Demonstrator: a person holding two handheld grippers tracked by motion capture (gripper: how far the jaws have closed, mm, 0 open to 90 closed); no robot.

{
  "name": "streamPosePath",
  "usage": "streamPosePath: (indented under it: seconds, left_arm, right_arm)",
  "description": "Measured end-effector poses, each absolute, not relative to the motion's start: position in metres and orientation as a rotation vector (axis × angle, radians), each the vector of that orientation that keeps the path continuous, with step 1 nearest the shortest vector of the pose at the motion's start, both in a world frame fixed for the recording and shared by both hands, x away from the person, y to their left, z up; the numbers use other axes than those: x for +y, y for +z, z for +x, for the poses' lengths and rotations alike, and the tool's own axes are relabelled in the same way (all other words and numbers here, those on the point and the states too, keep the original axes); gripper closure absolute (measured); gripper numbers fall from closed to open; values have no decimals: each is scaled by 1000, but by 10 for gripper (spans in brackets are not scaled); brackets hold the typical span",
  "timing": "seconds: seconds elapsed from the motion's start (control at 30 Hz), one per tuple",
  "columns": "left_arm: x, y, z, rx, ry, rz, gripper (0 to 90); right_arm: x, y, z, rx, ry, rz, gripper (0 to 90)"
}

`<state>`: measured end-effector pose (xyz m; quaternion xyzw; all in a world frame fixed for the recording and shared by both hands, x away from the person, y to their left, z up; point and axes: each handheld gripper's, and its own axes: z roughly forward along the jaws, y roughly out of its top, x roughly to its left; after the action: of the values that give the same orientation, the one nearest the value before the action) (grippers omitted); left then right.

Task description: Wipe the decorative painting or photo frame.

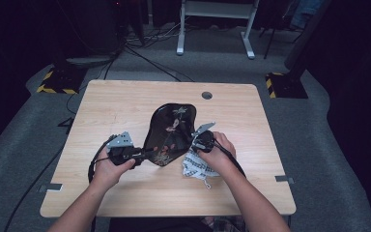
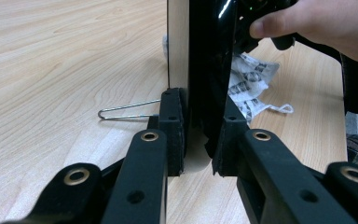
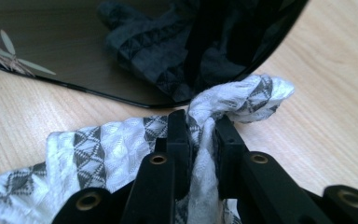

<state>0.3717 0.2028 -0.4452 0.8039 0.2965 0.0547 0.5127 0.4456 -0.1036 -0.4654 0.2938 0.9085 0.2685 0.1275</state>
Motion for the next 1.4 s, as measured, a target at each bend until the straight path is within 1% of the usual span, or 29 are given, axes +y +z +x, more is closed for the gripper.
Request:
streamPosePath:
  seconds: [0.23,0.53,0.67,1.03,1.4]
  left_arm:
    - [203,-445,372,714,138,1932,776]
    - [202,-445,372,718,164,1929,784]
    - [201,-445,372,714,194,1923,785]
    - [203,-446,382,723,198,1901,785]
    - [202,-445,394,712,210,1905,784]
  right_arm:
    - [-99,-474,443,2661,786,850,802]
    - [-96,-474,437,2693,827,821,802]
    - [-97,-469,432,2701,834,789,803]
    - [-102,-448,418,2680,938,714,803]
    - [-82,-442,396,2723,1030,499,803]
